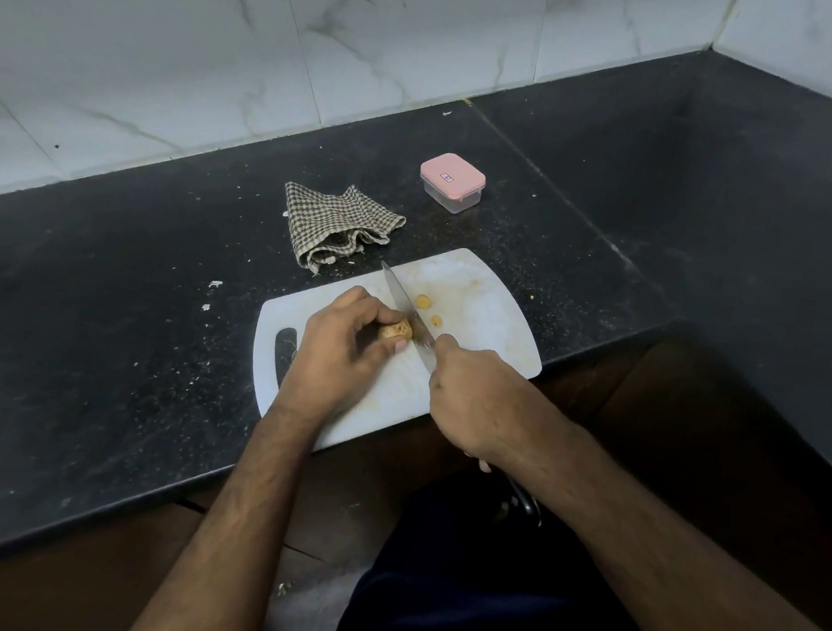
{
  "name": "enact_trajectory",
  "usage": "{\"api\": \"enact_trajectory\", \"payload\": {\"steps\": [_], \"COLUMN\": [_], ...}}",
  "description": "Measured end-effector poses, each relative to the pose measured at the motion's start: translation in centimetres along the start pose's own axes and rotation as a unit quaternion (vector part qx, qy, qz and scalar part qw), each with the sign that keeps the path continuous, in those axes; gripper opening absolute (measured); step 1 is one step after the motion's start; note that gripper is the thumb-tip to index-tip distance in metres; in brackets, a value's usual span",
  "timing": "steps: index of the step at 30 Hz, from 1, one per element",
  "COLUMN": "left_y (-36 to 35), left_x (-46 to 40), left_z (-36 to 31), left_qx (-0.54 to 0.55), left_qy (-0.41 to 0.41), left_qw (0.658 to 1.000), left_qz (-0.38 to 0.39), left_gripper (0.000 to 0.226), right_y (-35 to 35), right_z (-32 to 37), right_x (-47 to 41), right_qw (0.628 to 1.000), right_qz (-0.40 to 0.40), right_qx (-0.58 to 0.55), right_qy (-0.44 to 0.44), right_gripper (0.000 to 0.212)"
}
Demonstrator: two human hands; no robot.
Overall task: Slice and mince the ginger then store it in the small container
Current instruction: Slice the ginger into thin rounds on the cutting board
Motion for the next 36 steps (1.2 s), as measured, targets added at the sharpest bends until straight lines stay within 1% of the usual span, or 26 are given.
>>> {"api": "enact_trajectory", "payload": {"steps": [5,9,13,15,18,22,27,32,36], "left_y": [0.2,0.6,0.6,0.4,0.3,0.3,0.2,0.0,-0.2], "left_x": [0.3,0.4,0.3,0.3,0.3,0.1,0.0,-0.1,-0.1], "left_z": [2.1,2.4,2.0,1.3,0.6,0.1,0.4,0.7,0.9], "left_qx": [0.086,0.07,0.069,0.055,0.03,-0.014,-0.029,-0.016,-0.008], "left_qy": [0.089,0.105,0.074,0.048,0.032,0.006,0.0,0.002,0.01], "left_qw": [0.992,0.992,0.995,0.997,0.999,1.0,1.0,1.0,1.0], "left_qz": [-0.006,-0.018,-0.011,-0.004,-0.006,-0.003,-0.003,-0.006,-0.003], "left_gripper": [0.021,0.021,0.023,0.023,0.022,0.019,0.016,0.014,0.015], "right_y": [1.1,3.3,2.8,2.0,1.1,0.7,0.9,0.8,1.2], "right_z": [-0.5,-0.8,-0.2,-0.1,-0.1,0.3,0.4,0.5,0.6], "right_x": [0.6,1.3,2.2,2.5,2.7,2.8,3.0,3.0,3.3], "right_qw": [0.999,0.997,0.997,0.998,0.999,0.999,0.998,0.998,0.998], "right_qz": [0.0,-0.053,-0.06,-0.054,-0.047,-0.048,-0.059,-0.061,-0.057], "right_qx": [-0.036,-0.048,-0.035,-0.02,-0.003,0.007,0.018,0.031,0.023], "right_qy": [0.001,0.005,0.024,0.024,0.015,0.015,0.016,0.011,0.018], "right_gripper": [0.022,0.014,0.011,0.008,0.003,0.017,0.02,0.023,0.018]}}
Point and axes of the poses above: each hand's wrist, its own x-axis away from the middle knuckle, its own y-axis out of the back of the hand, z = x × y, the point moved 9 cm from there along -x, towards the middle knuckle, and after that the axes turned 3 degrees about -x, right-handed, at the moved point
